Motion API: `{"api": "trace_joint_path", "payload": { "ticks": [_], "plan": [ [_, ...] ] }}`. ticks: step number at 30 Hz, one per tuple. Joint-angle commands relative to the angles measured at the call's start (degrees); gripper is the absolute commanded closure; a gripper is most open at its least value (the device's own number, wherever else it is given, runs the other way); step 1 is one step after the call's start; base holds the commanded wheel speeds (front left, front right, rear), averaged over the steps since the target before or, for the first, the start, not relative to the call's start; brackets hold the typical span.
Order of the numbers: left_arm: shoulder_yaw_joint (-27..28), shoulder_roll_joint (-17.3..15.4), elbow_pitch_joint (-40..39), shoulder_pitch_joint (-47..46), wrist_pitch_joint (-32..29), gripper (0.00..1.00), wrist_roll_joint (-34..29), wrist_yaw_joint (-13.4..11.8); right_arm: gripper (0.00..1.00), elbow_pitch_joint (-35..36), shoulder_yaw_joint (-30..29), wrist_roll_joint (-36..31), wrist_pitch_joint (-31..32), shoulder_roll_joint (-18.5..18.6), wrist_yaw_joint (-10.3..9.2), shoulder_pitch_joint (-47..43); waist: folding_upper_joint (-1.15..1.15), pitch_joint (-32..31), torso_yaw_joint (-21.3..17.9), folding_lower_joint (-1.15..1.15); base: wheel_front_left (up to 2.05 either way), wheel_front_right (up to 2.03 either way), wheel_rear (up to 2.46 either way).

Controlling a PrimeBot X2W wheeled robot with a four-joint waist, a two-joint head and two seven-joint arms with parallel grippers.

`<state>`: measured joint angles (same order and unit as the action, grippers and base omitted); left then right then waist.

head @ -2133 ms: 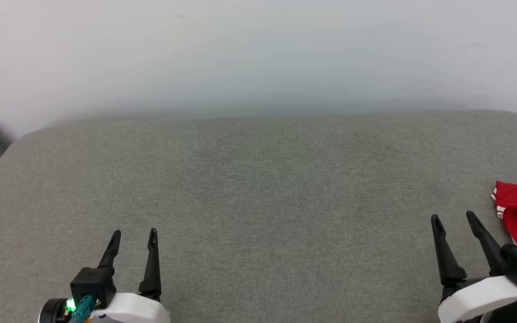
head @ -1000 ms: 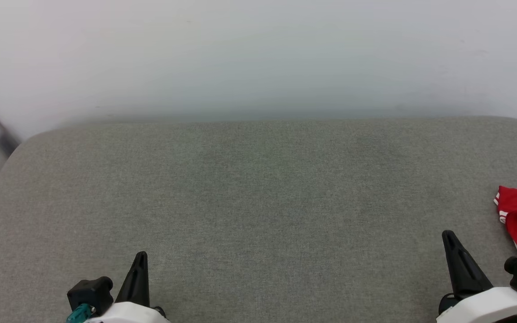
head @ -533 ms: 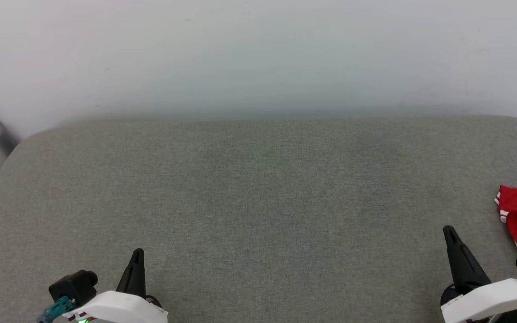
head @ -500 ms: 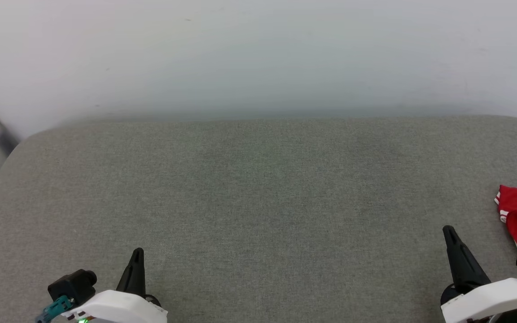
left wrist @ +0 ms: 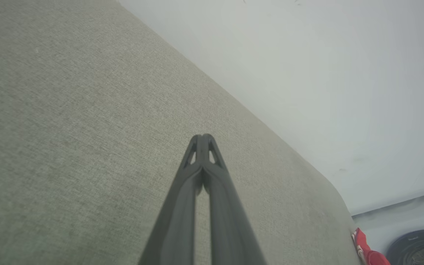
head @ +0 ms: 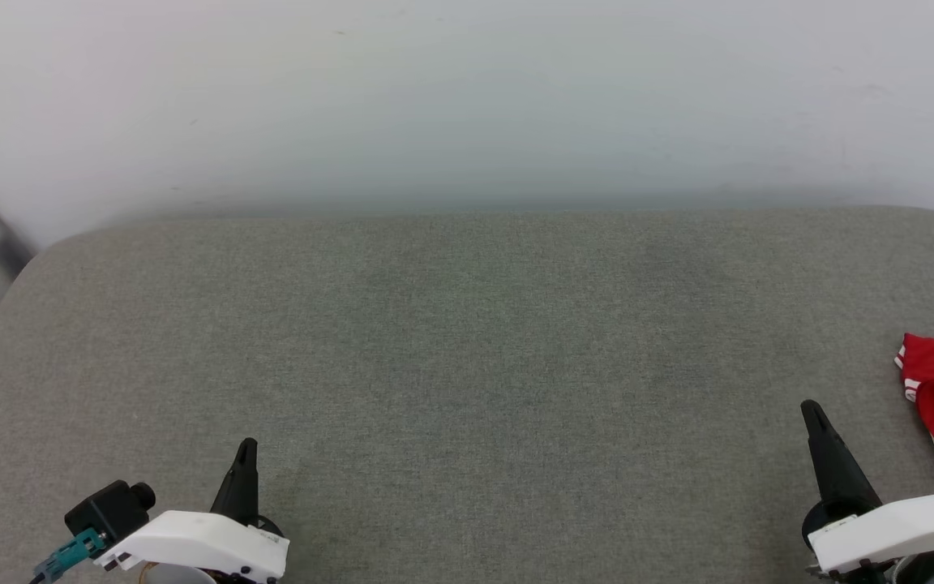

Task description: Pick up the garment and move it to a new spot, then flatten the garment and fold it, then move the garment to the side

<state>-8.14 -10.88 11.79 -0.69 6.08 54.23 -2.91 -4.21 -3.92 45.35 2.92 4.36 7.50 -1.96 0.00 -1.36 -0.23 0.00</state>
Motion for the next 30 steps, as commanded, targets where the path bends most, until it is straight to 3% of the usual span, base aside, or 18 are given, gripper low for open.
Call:
{"api": "trace_joint_path", "payload": {
  "ticks": [1,30],
  "plan": [
    [0.96,0.04,-0.44,-1.79,-0.43,1.00,1.76,0.75,1.00,0.14,-0.26,2.23,0.07,-0.09,-0.01,1.88,0.00,0.03,0.01,0.00,0.00,0.00,0.00],
    [6.39,3.13,0.62,-3.51,-5.27,1.00,17.13,4.85,1.00,-3.98,-1.28,20.77,1.59,-0.68,-0.01,4.70,0.00,0.52,0.08,0.00,0.00,0.00,0.00]
  ]
}}
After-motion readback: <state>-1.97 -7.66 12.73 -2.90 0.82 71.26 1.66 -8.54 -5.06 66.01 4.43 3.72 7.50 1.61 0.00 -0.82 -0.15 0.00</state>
